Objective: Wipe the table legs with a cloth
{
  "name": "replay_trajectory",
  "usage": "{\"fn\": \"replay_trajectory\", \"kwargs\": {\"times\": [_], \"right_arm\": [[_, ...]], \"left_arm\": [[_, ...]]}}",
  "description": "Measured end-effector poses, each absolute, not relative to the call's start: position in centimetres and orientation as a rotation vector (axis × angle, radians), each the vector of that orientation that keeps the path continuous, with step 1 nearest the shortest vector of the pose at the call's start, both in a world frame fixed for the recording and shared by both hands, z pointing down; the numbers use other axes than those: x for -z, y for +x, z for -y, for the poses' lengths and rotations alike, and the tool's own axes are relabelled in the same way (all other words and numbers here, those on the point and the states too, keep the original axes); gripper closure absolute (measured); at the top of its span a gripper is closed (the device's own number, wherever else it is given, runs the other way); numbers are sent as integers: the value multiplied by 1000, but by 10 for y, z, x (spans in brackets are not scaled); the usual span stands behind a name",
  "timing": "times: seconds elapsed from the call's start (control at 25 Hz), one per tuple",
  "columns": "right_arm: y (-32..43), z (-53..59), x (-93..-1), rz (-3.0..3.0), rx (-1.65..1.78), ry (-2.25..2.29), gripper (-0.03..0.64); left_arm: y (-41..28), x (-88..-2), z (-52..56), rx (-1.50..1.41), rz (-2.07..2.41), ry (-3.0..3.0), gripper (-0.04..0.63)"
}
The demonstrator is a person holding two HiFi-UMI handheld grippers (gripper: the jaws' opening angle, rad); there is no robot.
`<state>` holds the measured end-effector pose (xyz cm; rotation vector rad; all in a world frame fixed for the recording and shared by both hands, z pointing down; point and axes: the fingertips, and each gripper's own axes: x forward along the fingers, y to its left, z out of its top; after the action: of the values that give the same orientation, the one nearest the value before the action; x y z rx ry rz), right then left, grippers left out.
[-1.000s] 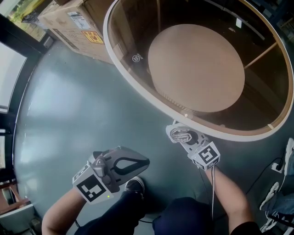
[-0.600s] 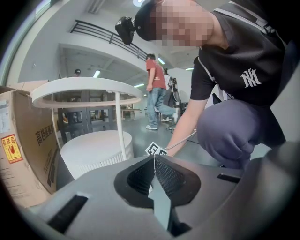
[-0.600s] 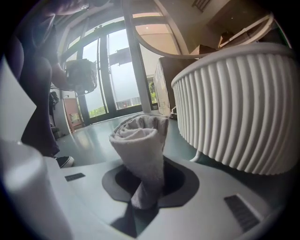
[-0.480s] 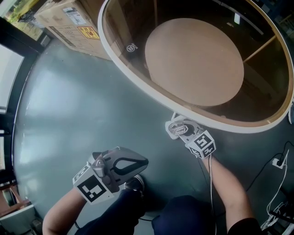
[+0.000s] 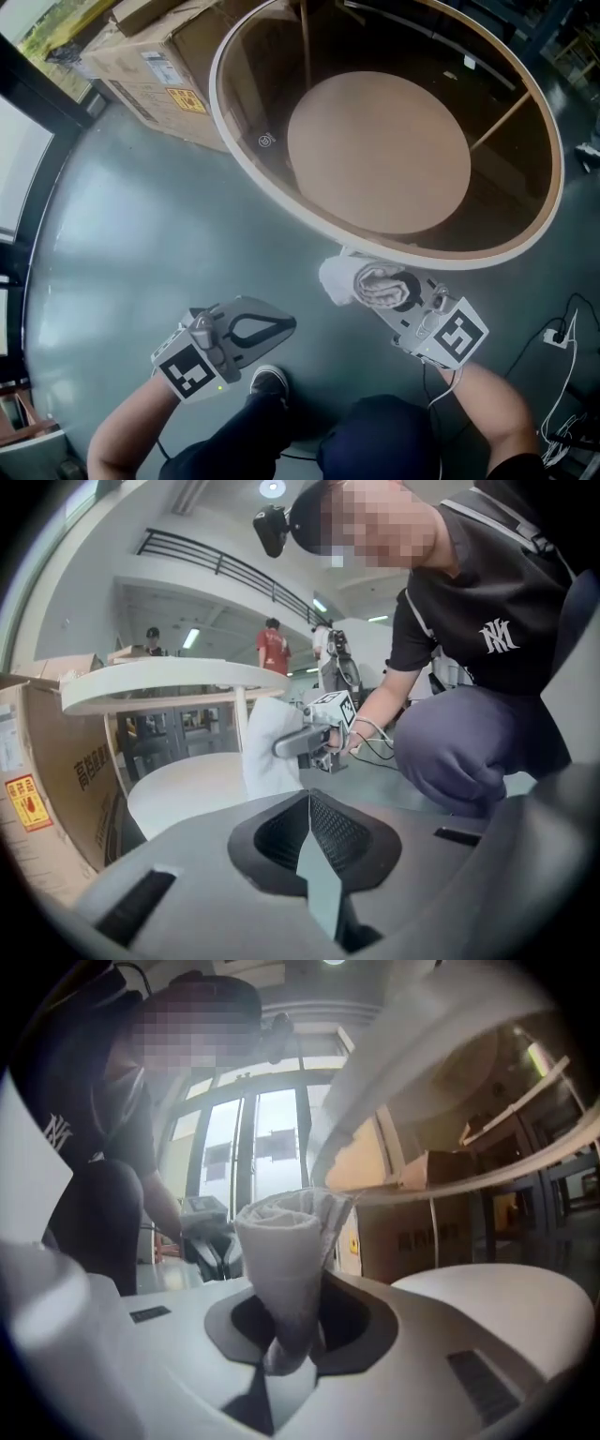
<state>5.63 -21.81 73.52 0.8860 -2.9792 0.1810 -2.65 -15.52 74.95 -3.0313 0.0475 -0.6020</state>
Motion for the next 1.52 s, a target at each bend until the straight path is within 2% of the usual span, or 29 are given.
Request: {"fn": "replay_trajectory", "kwargs": {"times": [0.16, 0.4, 1.32, 1.52], "right_arm": [[50, 226, -692, 3038, -123, 932, 545], [52, 231, -706, 3021, -97, 942, 546], [66, 234, -1001, 2561, -589, 865, 546], [68, 224, -999, 2488, -688, 881, 546]], "left_arm": [[-16, -740, 156, 565, -26, -3019, 589], [-10, -742, 149, 541, 18, -3012, 589], [-26, -786, 142, 616, 49, -3072, 589], [-26, -795, 131, 648, 61, -3097, 589]]}}
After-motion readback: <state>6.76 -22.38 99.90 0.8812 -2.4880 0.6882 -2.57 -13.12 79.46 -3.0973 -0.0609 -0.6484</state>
